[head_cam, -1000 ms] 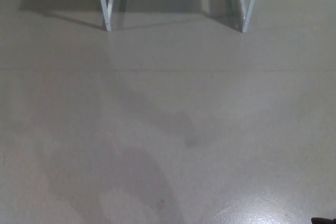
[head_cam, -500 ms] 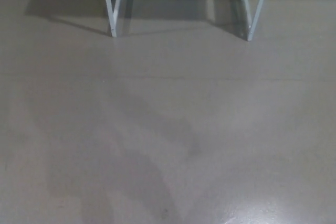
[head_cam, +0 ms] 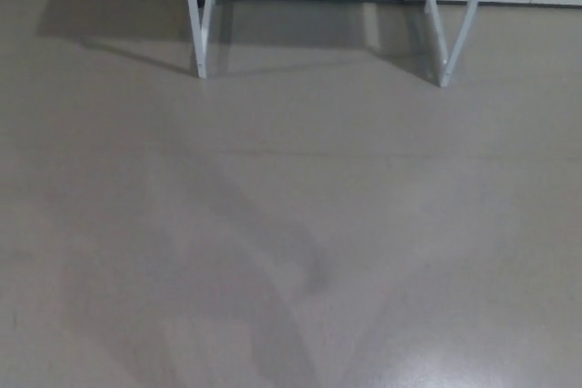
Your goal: The robot walk towards a table in front and pick up a black pencil case on the left hand side and put the pencil case into a small container on the right hand side
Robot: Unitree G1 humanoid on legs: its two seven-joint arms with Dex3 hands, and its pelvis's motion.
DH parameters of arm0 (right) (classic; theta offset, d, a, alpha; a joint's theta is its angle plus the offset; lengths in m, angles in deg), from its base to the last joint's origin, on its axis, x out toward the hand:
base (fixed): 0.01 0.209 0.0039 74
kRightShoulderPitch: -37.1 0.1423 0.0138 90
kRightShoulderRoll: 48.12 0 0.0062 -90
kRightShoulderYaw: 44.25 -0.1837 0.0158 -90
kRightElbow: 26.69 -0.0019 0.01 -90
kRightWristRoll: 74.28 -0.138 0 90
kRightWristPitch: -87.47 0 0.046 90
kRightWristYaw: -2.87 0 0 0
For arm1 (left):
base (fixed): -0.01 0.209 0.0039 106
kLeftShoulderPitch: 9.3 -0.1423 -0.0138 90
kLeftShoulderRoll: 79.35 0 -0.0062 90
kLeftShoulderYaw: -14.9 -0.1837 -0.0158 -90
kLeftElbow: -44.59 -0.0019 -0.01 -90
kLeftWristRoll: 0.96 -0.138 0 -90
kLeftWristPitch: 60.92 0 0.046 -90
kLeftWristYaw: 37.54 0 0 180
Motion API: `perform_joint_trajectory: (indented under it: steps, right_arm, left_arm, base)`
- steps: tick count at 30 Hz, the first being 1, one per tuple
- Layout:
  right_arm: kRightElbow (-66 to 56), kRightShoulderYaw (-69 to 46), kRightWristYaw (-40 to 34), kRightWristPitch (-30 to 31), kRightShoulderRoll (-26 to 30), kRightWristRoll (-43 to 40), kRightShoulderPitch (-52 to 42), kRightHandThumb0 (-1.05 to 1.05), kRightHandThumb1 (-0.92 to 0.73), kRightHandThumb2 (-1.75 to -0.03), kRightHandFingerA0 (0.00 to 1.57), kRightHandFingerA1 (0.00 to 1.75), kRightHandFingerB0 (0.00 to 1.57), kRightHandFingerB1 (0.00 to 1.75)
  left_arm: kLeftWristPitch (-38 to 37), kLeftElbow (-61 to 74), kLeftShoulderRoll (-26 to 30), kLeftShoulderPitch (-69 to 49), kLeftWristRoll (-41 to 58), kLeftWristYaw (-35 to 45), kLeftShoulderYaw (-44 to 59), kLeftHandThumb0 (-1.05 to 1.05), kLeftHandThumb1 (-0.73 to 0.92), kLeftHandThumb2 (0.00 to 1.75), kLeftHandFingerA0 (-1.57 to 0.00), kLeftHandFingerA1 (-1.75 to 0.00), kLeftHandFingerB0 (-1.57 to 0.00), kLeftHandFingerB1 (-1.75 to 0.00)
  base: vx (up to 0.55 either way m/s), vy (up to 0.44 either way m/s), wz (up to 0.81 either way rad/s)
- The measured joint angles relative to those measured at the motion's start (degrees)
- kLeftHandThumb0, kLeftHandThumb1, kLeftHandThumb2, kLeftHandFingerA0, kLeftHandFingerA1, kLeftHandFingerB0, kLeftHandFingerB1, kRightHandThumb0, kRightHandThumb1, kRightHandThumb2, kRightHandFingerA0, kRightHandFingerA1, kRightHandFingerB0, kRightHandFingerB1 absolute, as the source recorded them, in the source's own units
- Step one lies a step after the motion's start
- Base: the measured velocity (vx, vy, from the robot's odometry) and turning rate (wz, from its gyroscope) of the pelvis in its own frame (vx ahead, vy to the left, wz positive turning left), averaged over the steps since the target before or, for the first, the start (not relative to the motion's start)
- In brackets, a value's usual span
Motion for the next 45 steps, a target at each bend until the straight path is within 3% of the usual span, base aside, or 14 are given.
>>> perform_joint_trajectory:
  steps: [9, 19, 24, 25, 27, 28, 31, 32, 33, 35, 36, 39, 40, 45]
  right_arm:
    - [0.1, 0.3, -0.7, -0.8, 1.3, 0.4, 0.7, -0.33, -0.64, -0.59, 0.58, 0.56, 0.33, 0.4]
    - [0.3, 0.5, -1.1, -0.8, 1.0, 0.6, 1.0, -0.32, -0.63, -0.58, 0.59, 0.56, 0.34, 0.41]
    - [0.2, 0.9, -1.2, -0.9, 0.0, 0.9, 1.6, -0.31, -0.64, -0.59, 0.56, 0.56, 0.32, 0.41]
    - [0.2, 0.9, -1.2, -0.9, 0.0, 0.9, 1.7, -0.31, -0.64, -0.59, 0.57, 0.57, 0.33, 0.42]
    - [0.1, 0.9, -1.4, -0.9, -0.1, 0.9, 1.9, -0.32, -0.64, -0.59, 0.57, 0.57, 0.33, 0.42]
    - [0.1, 0.9, -1.4, -0.9, -0.1, 0.9, 2.0, -0.31, -0.64, -0.59, 0.57, 0.56, 0.32, 0.42]
    - [0.0, 0.7, -1.4, -0.8, -0.1, 0.8, 2.1, -0.33, -0.65, -0.59, 0.56, 0.57, 0.32, 0.41]
    - [0.0, 0.6, -1.4, -0.8, 0.0, 0.8, 2.2, -0.34, -0.65, -0.59, 0.58, 0.58, 0.32, 0.42]
    - [0.0, 0.5, -1.4, -0.8, 0.1, 0.8, 2.2, -0.33, -0.65, -0.59, 0.58, 0.58, 0.33, 0.41]
    - [0.0, 0.5, -1.5, -0.8, 0.2, 0.8, 2.4, -0.34, -0.64, -0.59, 0.59, 0.59, 0.33, 0.42]
    - [0.0, 0.5, -1.5, -0.8, 0.2, 0.8, 2.5, -0.35, -0.64, -0.59, 0.59, 0.6, 0.33, 0.42]
    - [0.2, 0.6, -1.6, -0.8, 0.2, 0.9, 2.6, -0.35, -0.65, -0.59, 0.58, 0.57, 0.33, 0.41]
    - [0.3, 0.8, -1.6, -0.7, 0.1, 0.9, 2.8, -0.34, -0.64, -0.59, 0.58, 0.57, 0.33, 0.41]
    - [0.4, 1.4, -1.7, -0.6, -0.6, 1.1, 4.0, -0.35, -0.64, -0.59, 0.57, 0.59, 0.34, 0.42]
  left_arm:
    - [-2.1, -0.8, -0.4, 0.8, -0.6, -0.1, -0.7, -0.42, 0.42, 0.65, -0.3, -0.43, -0.2, -0.38]
    - [-2.4, -0.3, -0.4, 0.7, -0.7, 0.1, -0.7, -0.41, 0.43, 0.65, -0.29, -0.42, -0.21, -0.38]
    - [-2.4, -1.1, 0.6, 1.9, -0.7, -0.1, -0.5, -0.34, 0.52, 0.56, -0.4, -0.38, -0.24, -0.31]
    - [-2.4, -1.1, 0.7, 1.9, -0.7, -0.1, -0.5, -0.26, 0.36, 0.85, -0.31, -0.57, -0.1, -0.47]
    - [-2.4, -0.9, 0.7, 1.9, -0.7, -0.1, -0.5, -0.26, 0.35, 0.85, -0.32, -0.58, -0.11, -0.48]
    - [-2.4, -0.7, 1.0, 2.0, -0.8, -0.1, -0.6, -0.35, 0.5, 0.55, -0.45, -0.38, -0.25, -0.31]
    - [-2.5, 0.3, 1.3, 2.7, -0.7, -0.1, -0.6, -0.34, 0.5, 0.55, -0.43, -0.37, -0.25, -0.31]
    - [-2.5, 0.6, 1.1, 2.6, -0.8, -0.1, -0.7, -0.25, 0.35, 0.85, -0.32, -0.57, -0.11, -0.48]
    - [-2.5, 0.6, 0.9, 2.3, -0.8, -0.1, -0.8, -0.33, 0.5, 0.55, -0.46, -0.38, -0.25, -0.31]
    - [-2.4, 0.7, 0.7, 2.1, -0.8, -0.1, -0.8, -0.36, 0.5, 0.55, -0.43, -0.37, -0.24, -0.31]
    - [-2.4, 0.8, 0.7, 2.1, -0.8, -0.1, -0.8, -0.26, 0.35, 0.85, -0.31, -0.57, -0.09, -0.47]
    - [-2.4, 1.0, 0.8, 2.1, -0.8, 0.0, -0.8, -0.26, 0.34, 0.84, -0.32, -0.57, -0.1, -0.48]
    - [-2.3, 0.8, 0.8, 2.2, -0.8, 0.0, -0.7, -0.36, 0.5, 0.55, -0.45, -0.38, -0.24, -0.31]
    - [-2.3, 1.1, 1.7, 2.8, -0.8, -0.1, -0.4, -0.37, 0.5, 0.55, -0.48, -0.39, -0.25, -0.31]
  base:
    - [0.16, -0.223, 0.04]
    - [0.06, 0.079, -0.08]
    - [0.11, 0.083, 0.08]
    - [0.12, 0.008, 0.1]
    - [0.14, -0.066, 0.15]
    - [0.08, -0.121, 0.04]
    - [0.07, -0.129, 0.42]
    - [0.08, -0.118, -0.06]
    - [0.08, -0.047, -0.05]
    - [0.0, 0.0, 0.0]
    - [0.11, 0.045, -0.02]
    - [0.13, 0.123, -0.05]
    - [0.24, 0.249, 1.82]
    - [0.18, 0.147, -0.11]
